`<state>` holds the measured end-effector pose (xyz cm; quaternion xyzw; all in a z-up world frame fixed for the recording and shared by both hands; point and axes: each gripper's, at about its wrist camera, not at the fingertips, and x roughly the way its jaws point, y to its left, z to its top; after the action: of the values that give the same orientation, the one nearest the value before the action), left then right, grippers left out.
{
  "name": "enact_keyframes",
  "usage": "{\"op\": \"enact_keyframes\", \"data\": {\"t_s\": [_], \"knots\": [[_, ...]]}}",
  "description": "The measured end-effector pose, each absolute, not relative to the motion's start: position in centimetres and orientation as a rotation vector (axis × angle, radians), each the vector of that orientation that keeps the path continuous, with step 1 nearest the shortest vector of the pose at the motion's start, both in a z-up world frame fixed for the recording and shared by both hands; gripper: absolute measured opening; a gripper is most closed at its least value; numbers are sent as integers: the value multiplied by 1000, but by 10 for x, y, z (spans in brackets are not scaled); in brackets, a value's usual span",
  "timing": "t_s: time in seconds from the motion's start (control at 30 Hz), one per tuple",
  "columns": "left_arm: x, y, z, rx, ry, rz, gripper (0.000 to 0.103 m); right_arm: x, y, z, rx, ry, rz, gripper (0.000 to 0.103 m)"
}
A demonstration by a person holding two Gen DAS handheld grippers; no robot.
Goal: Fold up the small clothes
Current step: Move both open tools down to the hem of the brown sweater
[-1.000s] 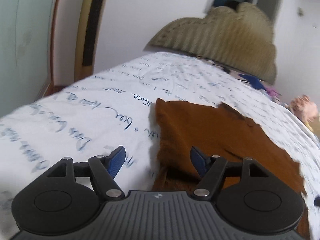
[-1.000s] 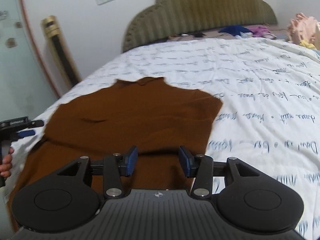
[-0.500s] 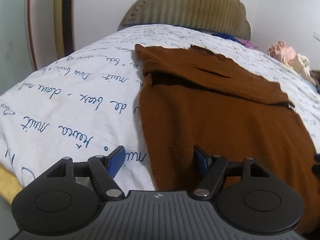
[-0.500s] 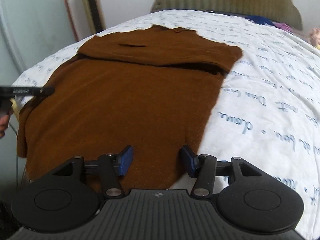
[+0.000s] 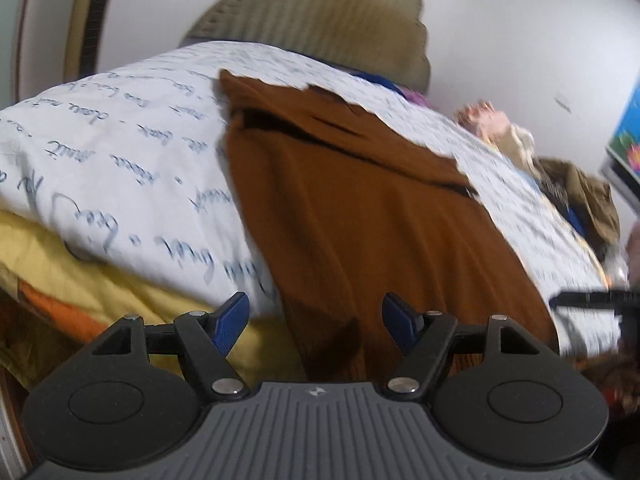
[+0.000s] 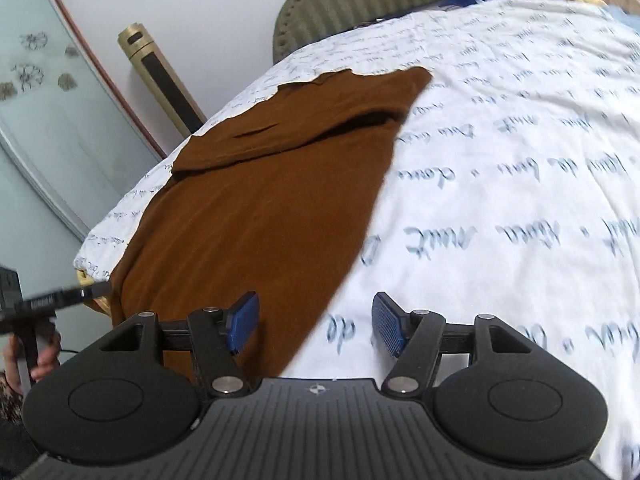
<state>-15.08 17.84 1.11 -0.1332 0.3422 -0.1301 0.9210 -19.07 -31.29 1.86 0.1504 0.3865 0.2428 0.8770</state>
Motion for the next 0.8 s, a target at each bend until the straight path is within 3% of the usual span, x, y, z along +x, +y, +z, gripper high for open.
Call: {"op": "enact_keyframes", "data": {"t_s": [0.5,0.67,0.7,0.77,0.8], "knots": [[-146,183,0,-461,676,-364,78,-199,-312,-2,417,849,597,65],[-142,179,3,-442,672,-363,72,-195,-307,-8,489,856,658,65],[-142,178,3,-432,672,-356,66,-194,-306,-9,507,857,666,63],[-142,177,2,-414,677,-335,58,-191,-302,-13,551,876,692,44],[-142,177,2,-412,676,-335,53,-189,-300,-18,573,890,700,41]]}}
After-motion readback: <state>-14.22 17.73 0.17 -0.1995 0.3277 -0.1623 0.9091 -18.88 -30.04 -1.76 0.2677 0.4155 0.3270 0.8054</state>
